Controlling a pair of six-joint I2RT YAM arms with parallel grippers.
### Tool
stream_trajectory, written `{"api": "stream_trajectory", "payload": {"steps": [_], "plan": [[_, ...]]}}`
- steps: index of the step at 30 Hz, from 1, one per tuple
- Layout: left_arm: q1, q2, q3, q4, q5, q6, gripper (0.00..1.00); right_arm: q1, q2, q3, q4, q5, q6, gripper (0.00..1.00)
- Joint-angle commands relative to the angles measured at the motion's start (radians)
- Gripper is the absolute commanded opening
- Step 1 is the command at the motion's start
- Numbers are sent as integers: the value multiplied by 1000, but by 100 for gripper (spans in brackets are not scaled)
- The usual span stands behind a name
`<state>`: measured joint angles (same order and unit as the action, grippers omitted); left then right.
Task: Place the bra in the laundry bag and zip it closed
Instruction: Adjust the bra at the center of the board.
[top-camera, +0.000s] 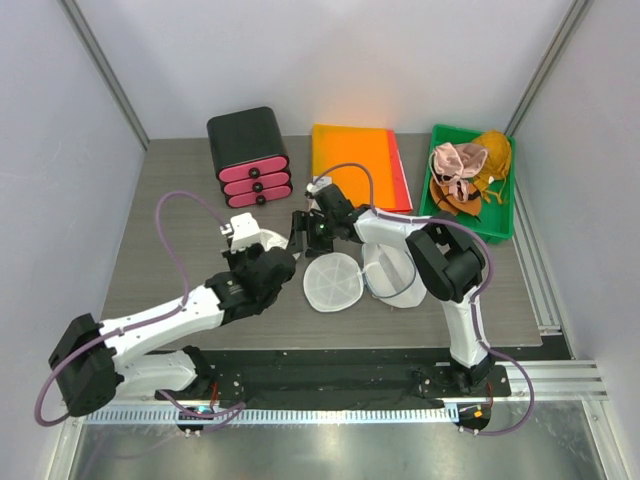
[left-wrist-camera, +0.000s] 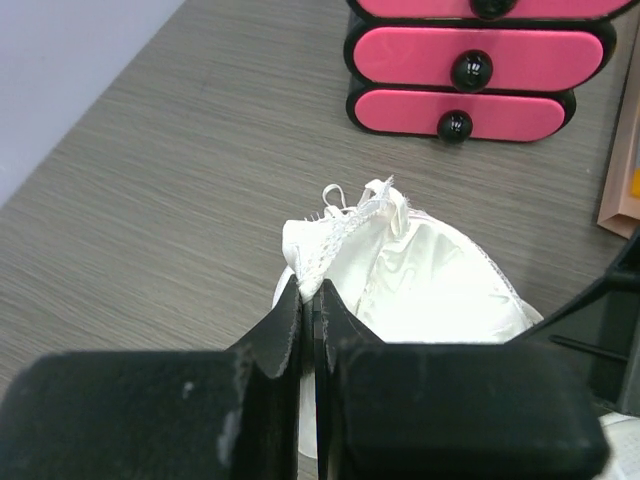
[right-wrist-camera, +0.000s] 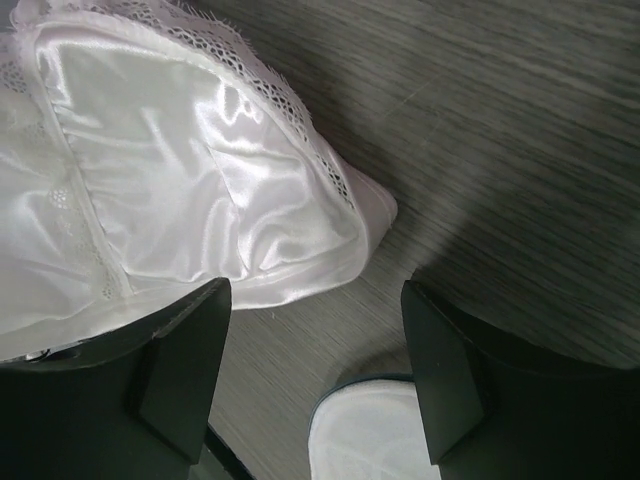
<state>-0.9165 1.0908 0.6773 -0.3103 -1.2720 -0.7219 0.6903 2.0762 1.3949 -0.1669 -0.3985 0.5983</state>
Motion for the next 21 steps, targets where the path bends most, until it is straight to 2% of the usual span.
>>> {"api": "stream_trajectory", "payload": {"steps": [1, 8, 9, 14, 15, 16, 18, 21], "plan": [[-22, 137, 100, 5, -92, 77, 0, -5, 33, 75, 35, -20, 11, 70], [-42, 213, 148, 30, -56, 67, 0, -3, 67, 88, 96, -23, 67, 56], [-44, 216, 153, 31, -53, 67, 0, -3, 62, 87, 99, -20, 73, 49], [-53, 202, 165, -18, -63, 36, 0, -5, 45, 69, 132, 0, 83, 32], [-51, 166, 165, -70, -61, -12, 0, -6, 47, 69, 132, 7, 83, 23], [-53, 143, 163, -88, -50, -39, 0, -9, 50, 70, 132, 6, 81, 18], [-51, 60, 127, -73, -15, -39, 0, -15, 53, 72, 136, 4, 80, 3], [-51, -93, 35, -9, 92, -30, 0, -26, 56, 69, 136, 7, 74, 1]]}}
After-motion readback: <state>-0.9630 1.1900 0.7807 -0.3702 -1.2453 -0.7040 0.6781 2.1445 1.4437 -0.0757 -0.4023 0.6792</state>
